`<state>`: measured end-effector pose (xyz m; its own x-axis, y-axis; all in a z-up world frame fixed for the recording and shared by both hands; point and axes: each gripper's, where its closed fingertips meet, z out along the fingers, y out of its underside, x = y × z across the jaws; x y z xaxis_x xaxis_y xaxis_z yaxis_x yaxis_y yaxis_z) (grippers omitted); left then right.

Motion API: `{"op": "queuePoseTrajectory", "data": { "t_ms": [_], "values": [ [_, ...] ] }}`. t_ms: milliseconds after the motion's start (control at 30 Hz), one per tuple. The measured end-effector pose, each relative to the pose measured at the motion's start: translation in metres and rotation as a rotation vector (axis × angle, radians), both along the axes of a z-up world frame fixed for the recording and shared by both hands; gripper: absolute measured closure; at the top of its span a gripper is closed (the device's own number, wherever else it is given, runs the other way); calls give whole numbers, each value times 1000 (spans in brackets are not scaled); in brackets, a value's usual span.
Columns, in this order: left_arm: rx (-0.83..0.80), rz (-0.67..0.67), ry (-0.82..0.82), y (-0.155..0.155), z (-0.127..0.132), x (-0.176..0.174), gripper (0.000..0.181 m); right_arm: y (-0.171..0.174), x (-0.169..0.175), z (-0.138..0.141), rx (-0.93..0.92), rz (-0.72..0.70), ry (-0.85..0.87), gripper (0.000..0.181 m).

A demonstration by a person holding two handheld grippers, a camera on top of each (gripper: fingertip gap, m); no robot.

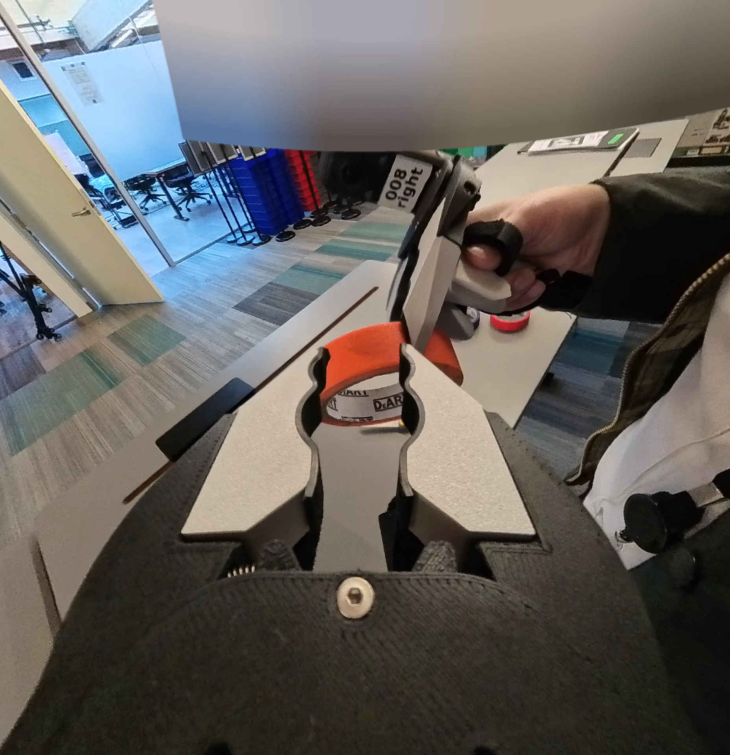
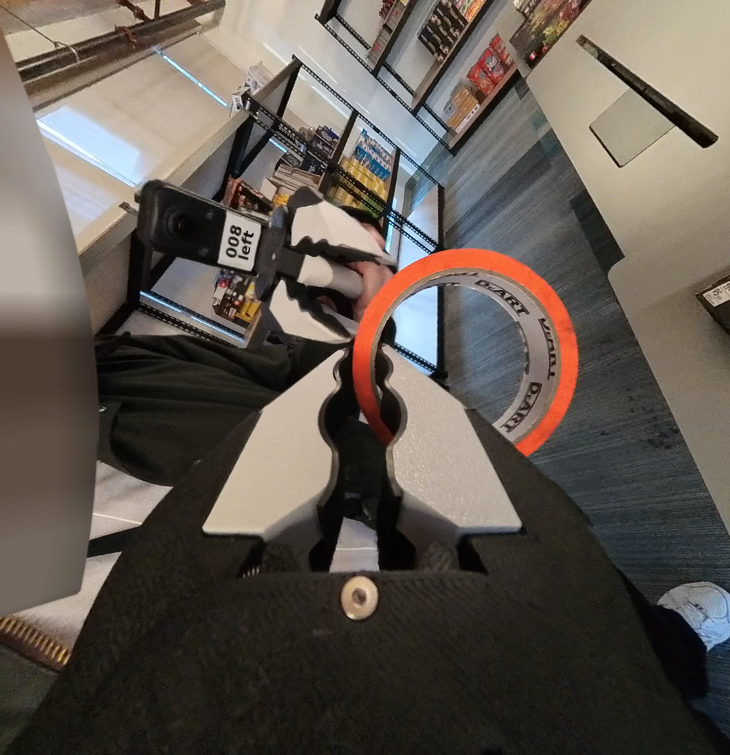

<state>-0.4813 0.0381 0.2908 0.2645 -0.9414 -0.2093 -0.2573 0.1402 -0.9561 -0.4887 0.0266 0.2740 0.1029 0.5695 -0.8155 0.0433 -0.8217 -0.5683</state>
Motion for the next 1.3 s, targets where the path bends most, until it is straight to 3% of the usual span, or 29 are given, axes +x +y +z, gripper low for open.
{"op": "queuePoseTrajectory", "data": {
  "t_ms": [233, 467, 1133, 1200, 1300],
  "values": [
    [58, 20, -15, -2, 13, 13, 157, -9, 13, 12, 39, 23, -6, 172],
    [11, 14, -26, -7, 16, 18, 147, -6, 23, 16, 8, 10, 43, 172],
    [-2, 63, -45, 1, 14, 13, 154, -12, 20, 16, 24, 47, 49, 172],
    [-44, 50, -75, 0, 16, 12, 152, -10, 20, 19, 90, 29, 41, 172],
    [-103, 32, -121, -3, 22, 14, 149, -2, 21, 22, 361, -61, -65, 172]
  ]
}}
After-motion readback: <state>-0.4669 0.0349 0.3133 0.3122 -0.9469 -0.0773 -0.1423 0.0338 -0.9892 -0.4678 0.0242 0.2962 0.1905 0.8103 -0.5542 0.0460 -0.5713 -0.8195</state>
